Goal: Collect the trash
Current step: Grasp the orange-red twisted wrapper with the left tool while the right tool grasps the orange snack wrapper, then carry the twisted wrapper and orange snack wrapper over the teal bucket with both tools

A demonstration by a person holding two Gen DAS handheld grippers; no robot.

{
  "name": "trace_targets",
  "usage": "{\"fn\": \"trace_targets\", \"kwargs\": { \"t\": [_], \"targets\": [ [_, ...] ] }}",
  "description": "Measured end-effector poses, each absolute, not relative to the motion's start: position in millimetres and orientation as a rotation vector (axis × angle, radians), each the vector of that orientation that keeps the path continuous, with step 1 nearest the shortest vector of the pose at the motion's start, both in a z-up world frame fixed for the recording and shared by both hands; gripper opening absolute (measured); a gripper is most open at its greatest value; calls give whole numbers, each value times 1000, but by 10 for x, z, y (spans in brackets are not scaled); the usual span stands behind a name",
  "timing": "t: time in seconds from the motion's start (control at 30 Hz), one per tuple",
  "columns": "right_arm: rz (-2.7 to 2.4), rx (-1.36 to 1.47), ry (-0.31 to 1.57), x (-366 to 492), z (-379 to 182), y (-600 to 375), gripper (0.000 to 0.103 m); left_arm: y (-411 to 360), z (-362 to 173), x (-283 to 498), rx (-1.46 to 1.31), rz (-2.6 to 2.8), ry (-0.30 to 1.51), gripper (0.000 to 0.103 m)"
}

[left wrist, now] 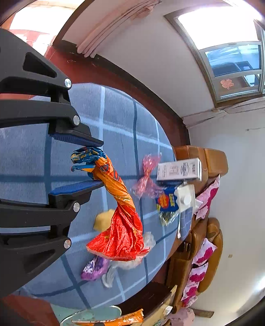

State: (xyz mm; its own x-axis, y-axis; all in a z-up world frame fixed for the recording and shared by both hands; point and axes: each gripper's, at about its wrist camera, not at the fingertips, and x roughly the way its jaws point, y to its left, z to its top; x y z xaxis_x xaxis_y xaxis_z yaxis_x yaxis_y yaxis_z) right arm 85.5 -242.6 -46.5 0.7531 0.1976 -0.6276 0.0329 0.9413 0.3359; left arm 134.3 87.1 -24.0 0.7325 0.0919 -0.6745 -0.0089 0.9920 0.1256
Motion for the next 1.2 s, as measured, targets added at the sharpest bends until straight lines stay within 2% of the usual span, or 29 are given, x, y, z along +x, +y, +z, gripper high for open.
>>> {"fn": "trace_targets", "kwargs": {
  "t": [1.2],
  "targets": [
    [-45, 409, 613, 99, -393, -2954, 11, -238, -143, 935, 194, -73, 694, 34]
  ]
}}
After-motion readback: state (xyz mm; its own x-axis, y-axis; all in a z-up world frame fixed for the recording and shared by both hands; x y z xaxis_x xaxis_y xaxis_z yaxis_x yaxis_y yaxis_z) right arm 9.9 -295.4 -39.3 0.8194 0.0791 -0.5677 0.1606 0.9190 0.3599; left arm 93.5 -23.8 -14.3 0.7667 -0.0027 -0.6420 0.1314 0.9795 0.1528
